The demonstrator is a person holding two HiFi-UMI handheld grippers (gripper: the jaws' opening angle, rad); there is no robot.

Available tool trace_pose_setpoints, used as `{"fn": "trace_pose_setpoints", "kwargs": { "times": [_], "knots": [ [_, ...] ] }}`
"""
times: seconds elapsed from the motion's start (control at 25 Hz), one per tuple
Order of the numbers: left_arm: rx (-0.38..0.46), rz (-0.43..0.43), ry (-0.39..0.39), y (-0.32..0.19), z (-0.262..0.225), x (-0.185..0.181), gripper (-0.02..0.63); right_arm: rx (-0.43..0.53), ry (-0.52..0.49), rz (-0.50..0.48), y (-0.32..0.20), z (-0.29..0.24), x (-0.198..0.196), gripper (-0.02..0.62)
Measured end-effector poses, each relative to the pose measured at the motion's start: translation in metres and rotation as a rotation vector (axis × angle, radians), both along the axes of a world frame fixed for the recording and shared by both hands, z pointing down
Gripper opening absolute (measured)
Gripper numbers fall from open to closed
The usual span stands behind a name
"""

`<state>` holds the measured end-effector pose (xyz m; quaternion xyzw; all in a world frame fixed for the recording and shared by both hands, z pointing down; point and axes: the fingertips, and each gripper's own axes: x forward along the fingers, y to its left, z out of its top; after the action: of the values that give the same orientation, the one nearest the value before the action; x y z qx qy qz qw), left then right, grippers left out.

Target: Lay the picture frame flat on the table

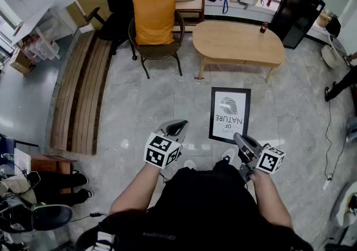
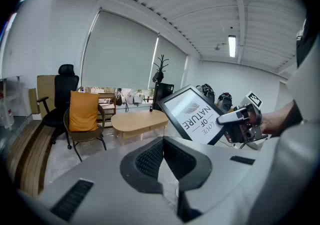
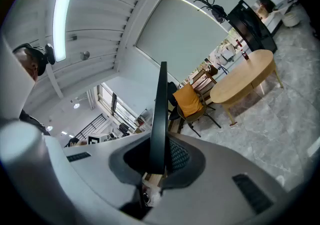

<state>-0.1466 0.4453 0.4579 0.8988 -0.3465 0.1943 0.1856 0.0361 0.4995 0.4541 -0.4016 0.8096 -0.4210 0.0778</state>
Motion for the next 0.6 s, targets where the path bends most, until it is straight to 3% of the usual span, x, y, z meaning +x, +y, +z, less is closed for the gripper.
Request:
{"fn": "trace_pose_setpoints", "kwargs": {
  "times": [0.6],
  "knots": [
    [-0.006, 0.02, 0.0, 0.0022, -0.0005, -0.0011, 0.005, 0.008, 0.006, 0.014, 0.0031, -0.0066, -0.0069, 0.026]
  ]
}}
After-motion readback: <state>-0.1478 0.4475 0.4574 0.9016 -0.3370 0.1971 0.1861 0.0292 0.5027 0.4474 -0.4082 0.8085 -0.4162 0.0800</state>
